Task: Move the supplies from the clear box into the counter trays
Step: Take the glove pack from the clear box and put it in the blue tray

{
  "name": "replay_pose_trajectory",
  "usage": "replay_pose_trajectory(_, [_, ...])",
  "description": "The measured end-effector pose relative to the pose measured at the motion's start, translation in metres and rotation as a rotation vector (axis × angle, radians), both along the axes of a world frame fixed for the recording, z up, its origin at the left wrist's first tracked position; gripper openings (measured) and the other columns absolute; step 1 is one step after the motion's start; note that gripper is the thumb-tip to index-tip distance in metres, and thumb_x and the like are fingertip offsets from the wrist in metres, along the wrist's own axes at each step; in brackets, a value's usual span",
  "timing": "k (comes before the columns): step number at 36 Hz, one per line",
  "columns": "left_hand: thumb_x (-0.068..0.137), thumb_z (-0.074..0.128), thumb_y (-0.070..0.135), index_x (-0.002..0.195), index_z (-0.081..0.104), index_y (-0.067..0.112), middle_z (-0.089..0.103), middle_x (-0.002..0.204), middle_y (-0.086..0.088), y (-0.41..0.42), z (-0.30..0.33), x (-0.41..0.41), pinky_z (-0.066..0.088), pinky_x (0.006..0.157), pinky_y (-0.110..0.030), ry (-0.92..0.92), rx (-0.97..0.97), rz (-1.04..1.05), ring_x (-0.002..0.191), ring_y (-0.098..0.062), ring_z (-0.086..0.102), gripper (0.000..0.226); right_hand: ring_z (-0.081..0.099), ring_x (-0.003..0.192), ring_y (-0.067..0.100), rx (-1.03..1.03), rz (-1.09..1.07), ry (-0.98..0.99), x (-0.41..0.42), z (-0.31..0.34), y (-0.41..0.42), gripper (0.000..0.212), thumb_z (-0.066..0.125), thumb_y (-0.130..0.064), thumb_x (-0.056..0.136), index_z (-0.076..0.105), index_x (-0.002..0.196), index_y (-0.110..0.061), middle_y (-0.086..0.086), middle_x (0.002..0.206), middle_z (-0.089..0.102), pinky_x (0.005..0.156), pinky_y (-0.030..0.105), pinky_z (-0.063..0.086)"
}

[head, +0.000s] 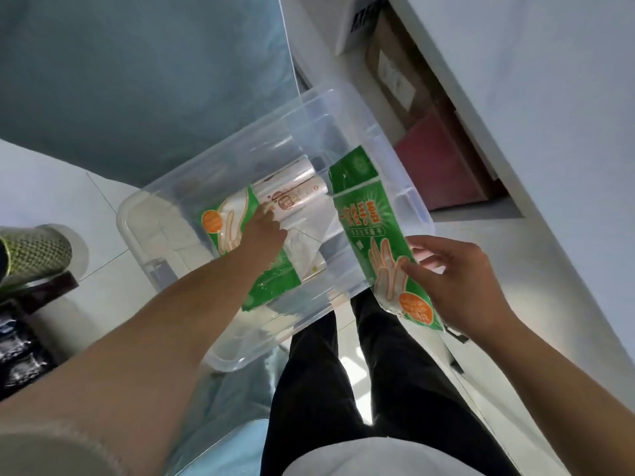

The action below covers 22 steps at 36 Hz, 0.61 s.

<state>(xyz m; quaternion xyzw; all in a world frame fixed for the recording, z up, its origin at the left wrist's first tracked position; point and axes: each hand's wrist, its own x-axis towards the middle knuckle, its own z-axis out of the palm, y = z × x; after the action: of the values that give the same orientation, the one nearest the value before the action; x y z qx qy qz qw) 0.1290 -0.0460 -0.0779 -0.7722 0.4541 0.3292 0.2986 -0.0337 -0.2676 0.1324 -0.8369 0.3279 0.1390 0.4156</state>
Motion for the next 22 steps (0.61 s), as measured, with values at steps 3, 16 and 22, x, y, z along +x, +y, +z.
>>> replay_pose_trajectory(3, [0.096,0.054,0.021,0.102,0.07,0.022,0.072,0.103,0.005,0.0,0.007,0.002,0.005,0.123,-0.049,0.007,0.046,-0.111,0.117,-0.022,0.058,0.017,0.066,0.079,-0.001,-0.022,0.001,0.004,-0.009,0.004,-0.002,0.026,0.071,-0.017,0.086,0.075,0.109,-0.029,-0.018,0.087,0.07,0.075,0.035,0.056])
replay_pose_trajectory(16, [0.093,0.059,0.022,0.123,0.067,0.019,0.065,0.119,-0.002,0.013,0.121,0.032,0.05,0.091,-0.033,0.208,-0.194,0.294,0.109,-0.023,0.062,0.031,0.069,0.083,0.011,0.06,-0.09,-0.111,-0.022,0.072,-0.003,0.025,0.071,-0.018,0.087,0.075,0.112,-0.024,-0.005,0.097,0.074,0.078,0.035,0.056])
replay_pose_trajectory(22, [0.079,0.08,0.013,0.074,0.076,0.012,0.064,0.064,0.006,0.018,0.201,0.02,0.038,0.055,-0.017,0.37,-1.001,1.16,0.064,-0.006,0.057,0.007,0.07,0.083,0.034,0.185,-0.229,-0.338,-0.023,0.118,-0.016,0.021,0.074,-0.009,0.083,0.08,0.1,-0.021,0.01,0.087,0.076,0.077,0.045,0.056])
